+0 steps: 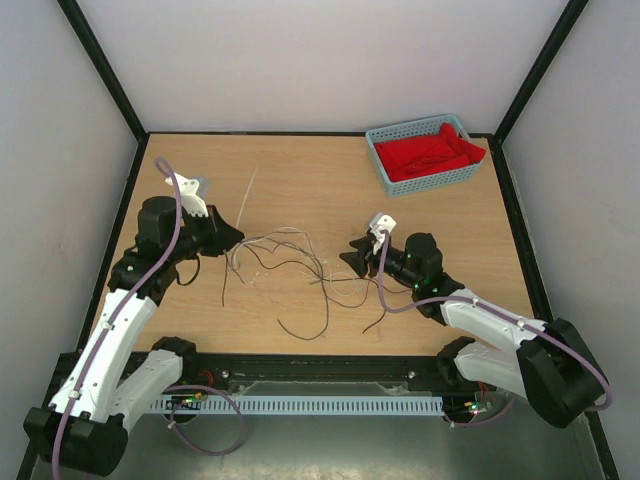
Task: Zip-tie the wires
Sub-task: Adjust the cable at the center of the board.
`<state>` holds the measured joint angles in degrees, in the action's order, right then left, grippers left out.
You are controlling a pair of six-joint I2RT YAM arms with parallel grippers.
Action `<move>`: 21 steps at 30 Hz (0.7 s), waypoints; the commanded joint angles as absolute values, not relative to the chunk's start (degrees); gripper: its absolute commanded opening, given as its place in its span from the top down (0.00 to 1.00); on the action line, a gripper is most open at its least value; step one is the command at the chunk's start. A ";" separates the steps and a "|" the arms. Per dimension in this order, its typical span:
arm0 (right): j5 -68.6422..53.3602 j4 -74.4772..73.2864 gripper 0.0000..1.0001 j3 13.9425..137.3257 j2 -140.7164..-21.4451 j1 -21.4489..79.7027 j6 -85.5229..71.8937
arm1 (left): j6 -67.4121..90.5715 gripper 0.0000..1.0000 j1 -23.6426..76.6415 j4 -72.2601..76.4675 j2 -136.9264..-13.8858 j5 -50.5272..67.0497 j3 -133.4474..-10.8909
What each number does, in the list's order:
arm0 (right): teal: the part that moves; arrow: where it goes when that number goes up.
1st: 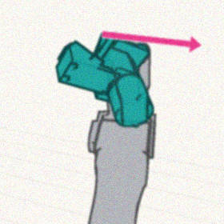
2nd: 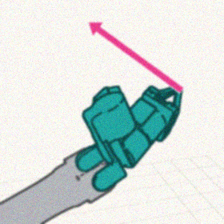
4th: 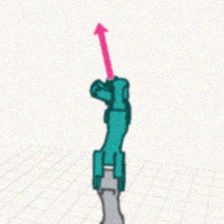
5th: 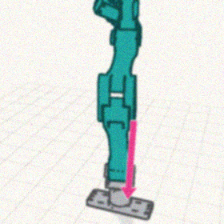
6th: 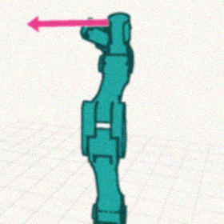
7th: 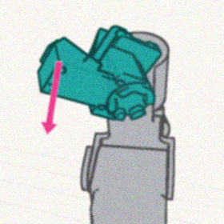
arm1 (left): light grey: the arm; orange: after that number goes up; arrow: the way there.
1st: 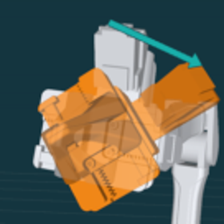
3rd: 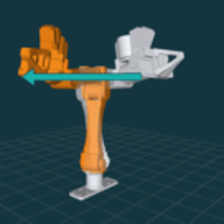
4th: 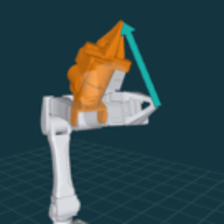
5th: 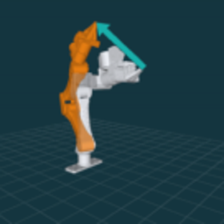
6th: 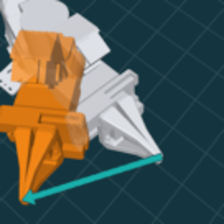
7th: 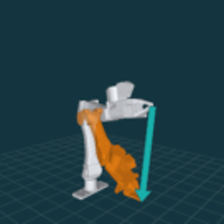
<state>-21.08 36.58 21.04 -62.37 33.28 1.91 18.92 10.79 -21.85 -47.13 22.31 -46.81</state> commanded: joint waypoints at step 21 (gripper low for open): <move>-26.80 84.66 0.54 23.68 -87.25 58.89 -0.21 | 21.81 1.00 10.76 -19.77 -48.10 23.32 -47.52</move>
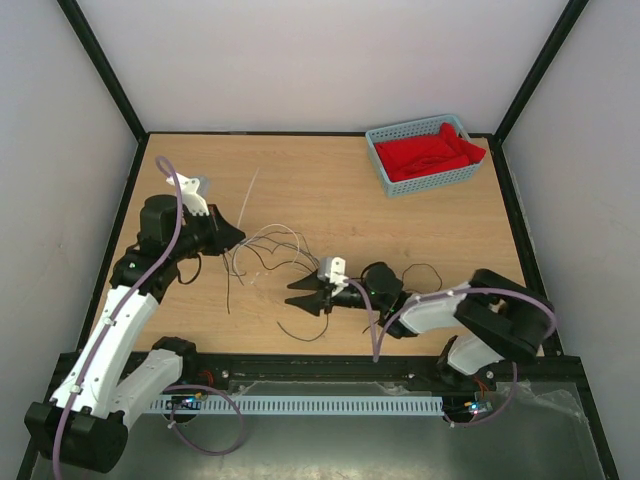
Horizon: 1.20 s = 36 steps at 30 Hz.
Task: Zip-tie the wires
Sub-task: Adjust the cable at the center of the board.
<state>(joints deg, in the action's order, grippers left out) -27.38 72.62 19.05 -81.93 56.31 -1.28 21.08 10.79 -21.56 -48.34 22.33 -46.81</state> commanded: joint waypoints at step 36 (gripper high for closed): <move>-27.10 79.10 0.93 35.64 -107.06 61.43 4.05 | 21.31 1.00 15.30 -20.63 -50.99 20.46 -55.14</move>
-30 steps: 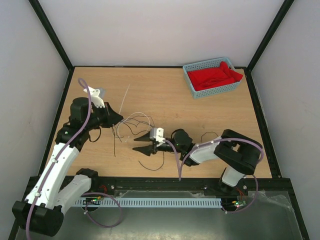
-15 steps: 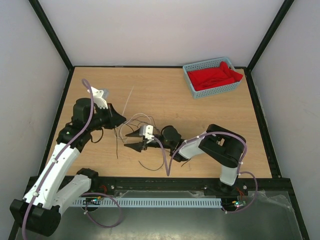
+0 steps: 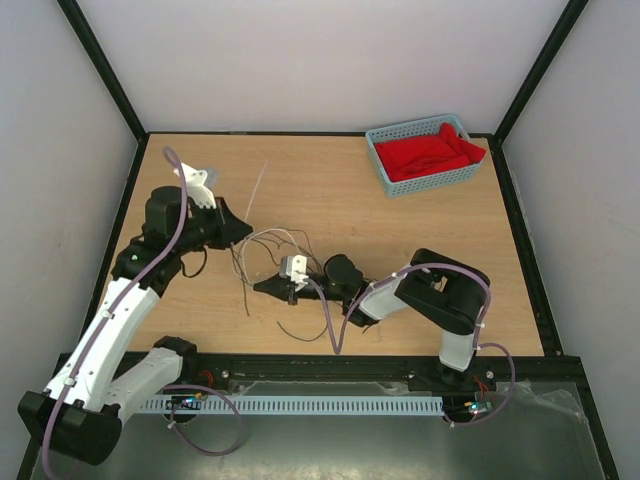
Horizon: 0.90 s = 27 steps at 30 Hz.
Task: Zip-tie the wires
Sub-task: Adjust the cable at the center of the board.
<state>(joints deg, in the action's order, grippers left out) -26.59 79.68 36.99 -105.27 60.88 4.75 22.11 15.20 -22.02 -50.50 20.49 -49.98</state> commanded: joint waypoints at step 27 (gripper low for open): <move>-22.22 58.15 0.32 25.83 -83.41 61.92 14.21 | 20.22 1.00 15.21 -21.30 -51.26 20.97 -56.35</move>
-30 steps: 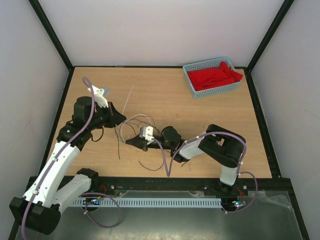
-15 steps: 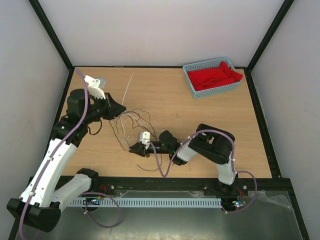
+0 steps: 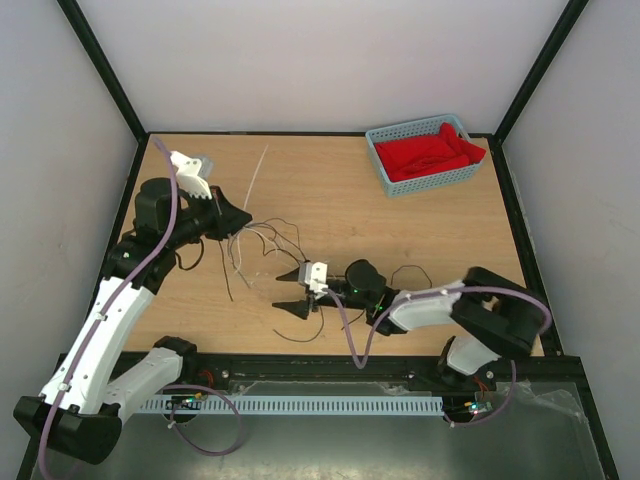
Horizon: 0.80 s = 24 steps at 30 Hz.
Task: Zip-tie the wires
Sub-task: Adjust the cable at the center of the board.
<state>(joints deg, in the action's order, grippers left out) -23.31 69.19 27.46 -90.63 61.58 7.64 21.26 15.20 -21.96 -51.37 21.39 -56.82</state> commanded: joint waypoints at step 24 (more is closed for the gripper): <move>-17.46 56.56 0.45 35.59 -83.78 57.72 16.99 | 22.52 1.00 15.29 -21.25 -47.05 25.68 -52.74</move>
